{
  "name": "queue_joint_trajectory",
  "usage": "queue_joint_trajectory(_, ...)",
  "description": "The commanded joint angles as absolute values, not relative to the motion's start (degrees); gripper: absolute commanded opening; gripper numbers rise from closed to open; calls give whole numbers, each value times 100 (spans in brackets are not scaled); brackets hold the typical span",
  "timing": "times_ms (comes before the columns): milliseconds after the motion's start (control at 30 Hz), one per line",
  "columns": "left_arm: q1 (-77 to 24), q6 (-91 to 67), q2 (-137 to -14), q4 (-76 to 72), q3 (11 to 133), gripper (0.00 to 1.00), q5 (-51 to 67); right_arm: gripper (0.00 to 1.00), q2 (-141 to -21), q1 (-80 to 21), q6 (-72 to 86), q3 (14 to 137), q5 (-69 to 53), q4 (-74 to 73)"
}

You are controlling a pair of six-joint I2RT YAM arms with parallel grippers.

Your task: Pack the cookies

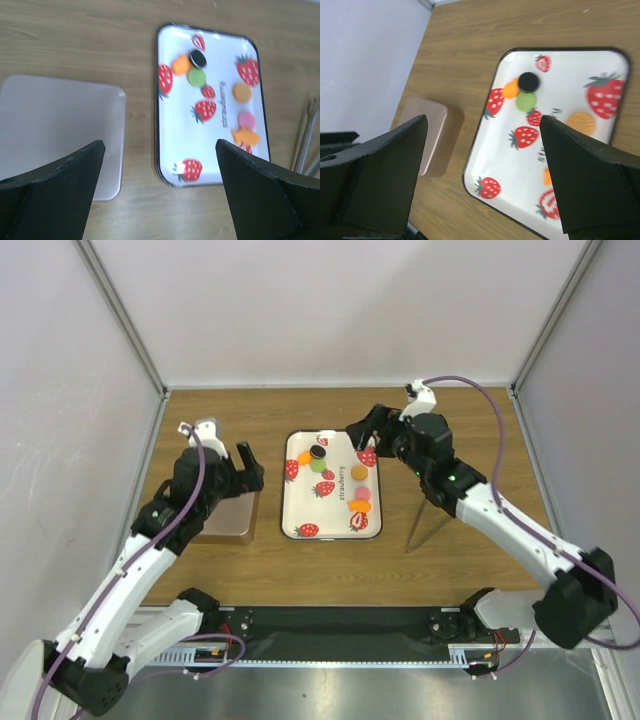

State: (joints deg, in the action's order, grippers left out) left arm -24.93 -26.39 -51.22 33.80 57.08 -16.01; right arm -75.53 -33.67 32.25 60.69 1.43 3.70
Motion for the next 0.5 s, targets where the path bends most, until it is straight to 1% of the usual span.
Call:
queue_joint_trajectory(0, -2715, -2329, -4659, 3322, 5345, 100, -1126, 100, -6962, -3393, 2681, 6003, 1396, -403)
queue_joint_trajectory(167, -2751, -2206, -4079, 3278, 4922, 100, -748, 100, -6242, -3375, 2575, 5600, 1687, -773)
queue_joint_trajectory(467, -2742, -1969, -3683, 3243, 4676, 100, -44, 100, -5871, -3384, 2558, 5273, 2223, -923)
